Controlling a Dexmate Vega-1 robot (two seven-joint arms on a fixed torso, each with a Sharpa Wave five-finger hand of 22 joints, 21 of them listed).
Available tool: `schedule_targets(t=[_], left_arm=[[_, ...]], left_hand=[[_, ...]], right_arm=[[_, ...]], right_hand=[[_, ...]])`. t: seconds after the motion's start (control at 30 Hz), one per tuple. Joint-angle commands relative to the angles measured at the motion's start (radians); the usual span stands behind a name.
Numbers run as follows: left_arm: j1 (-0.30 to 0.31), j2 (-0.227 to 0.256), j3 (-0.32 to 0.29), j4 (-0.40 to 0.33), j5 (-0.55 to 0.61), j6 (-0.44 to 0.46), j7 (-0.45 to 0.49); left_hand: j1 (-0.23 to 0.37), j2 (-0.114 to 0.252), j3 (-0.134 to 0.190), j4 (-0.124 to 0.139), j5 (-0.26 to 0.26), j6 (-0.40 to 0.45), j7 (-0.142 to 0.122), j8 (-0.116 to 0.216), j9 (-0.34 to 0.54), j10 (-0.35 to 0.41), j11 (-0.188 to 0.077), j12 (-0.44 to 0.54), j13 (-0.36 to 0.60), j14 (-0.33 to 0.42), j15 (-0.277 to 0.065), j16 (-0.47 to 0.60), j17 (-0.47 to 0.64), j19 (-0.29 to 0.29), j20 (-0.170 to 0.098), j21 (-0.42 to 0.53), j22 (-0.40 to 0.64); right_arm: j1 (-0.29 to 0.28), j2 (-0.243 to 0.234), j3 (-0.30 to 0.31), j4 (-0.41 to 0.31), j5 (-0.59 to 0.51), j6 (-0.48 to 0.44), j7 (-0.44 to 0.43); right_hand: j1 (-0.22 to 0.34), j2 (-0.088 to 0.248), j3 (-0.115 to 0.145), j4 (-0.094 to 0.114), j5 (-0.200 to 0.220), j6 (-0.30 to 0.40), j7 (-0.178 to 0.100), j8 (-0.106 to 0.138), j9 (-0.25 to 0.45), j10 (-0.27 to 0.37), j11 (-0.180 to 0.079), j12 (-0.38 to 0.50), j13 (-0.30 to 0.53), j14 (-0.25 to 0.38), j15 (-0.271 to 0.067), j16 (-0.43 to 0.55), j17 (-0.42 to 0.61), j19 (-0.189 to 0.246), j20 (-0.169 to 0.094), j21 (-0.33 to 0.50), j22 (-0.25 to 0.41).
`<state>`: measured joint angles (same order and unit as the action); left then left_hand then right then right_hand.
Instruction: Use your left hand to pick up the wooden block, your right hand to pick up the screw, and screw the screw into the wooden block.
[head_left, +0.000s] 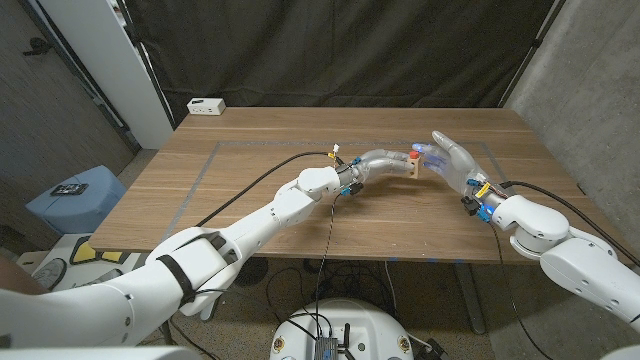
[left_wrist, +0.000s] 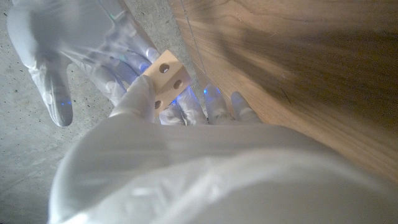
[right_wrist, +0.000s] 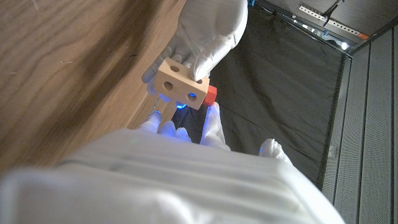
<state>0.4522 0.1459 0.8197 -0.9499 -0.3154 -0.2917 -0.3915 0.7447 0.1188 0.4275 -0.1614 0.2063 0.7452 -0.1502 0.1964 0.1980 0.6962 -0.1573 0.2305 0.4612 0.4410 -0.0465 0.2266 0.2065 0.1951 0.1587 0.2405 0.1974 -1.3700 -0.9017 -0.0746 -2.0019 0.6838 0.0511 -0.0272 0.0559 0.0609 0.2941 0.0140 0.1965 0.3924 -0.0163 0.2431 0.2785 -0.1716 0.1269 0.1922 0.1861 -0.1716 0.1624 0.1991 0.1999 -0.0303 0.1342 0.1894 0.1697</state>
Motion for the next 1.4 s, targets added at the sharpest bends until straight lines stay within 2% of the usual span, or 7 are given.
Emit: schedule_targets(t=[0.03, 0.8, 1.4], left_arm=[[-0.003, -0.001, -0.001, 0.005, 0.001, 0.000, -0.001], [-0.009, -0.009, -0.002, 0.027, -0.001, -0.007, -0.009], [-0.013, -0.013, -0.002, 0.036, -0.001, -0.008, -0.009]], left_hand=[[-0.001, 0.010, 0.010, 0.006, 0.005, 0.042, 0.028, 0.008, 0.001, 0.002, -0.001, 0.004, 0.005, 0.011, 0.002, 0.009, 0.005, 0.008, 0.001, 0.003, 0.002], [0.000, 0.010, 0.011, 0.006, 0.005, 0.039, 0.028, 0.007, 0.001, 0.002, 0.001, 0.004, 0.005, 0.011, 0.002, 0.009, 0.005, 0.007, 0.002, 0.003, 0.002], [-0.001, 0.010, 0.010, 0.006, 0.005, 0.040, 0.028, 0.007, 0.001, 0.002, 0.001, 0.004, 0.005, 0.012, 0.001, 0.009, 0.005, 0.007, 0.002, 0.003, 0.002]], right_arm=[[0.020, 0.003, -0.012, 0.015, -0.004, 0.009, 0.004], [0.032, -0.002, -0.025, 0.034, 0.019, -0.004, 0.015], [0.045, -0.001, -0.040, 0.045, 0.025, 0.001, 0.019]], right_hand=[[-0.007, 0.003, -0.003, -0.001, 0.005, -0.008, 0.001, -0.003, 0.000, -0.061, 0.000, 0.003, 0.003, -0.126, 0.003, 0.000, 0.003, -0.002, 0.008, 0.002, 0.003], [-0.008, 0.001, -0.004, -0.001, 0.005, -0.046, -0.009, -0.025, -0.007, -0.072, 0.000, 0.001, 0.003, -0.131, 0.006, -0.001, 0.003, -0.004, 0.010, 0.001, 0.002], [-0.013, -0.001, -0.007, 0.001, 0.005, -0.006, 0.002, -0.012, -0.012, -0.075, 0.001, 0.002, 0.003, -0.133, 0.005, -0.001, 0.003, -0.007, 0.011, 0.001, 0.003]])
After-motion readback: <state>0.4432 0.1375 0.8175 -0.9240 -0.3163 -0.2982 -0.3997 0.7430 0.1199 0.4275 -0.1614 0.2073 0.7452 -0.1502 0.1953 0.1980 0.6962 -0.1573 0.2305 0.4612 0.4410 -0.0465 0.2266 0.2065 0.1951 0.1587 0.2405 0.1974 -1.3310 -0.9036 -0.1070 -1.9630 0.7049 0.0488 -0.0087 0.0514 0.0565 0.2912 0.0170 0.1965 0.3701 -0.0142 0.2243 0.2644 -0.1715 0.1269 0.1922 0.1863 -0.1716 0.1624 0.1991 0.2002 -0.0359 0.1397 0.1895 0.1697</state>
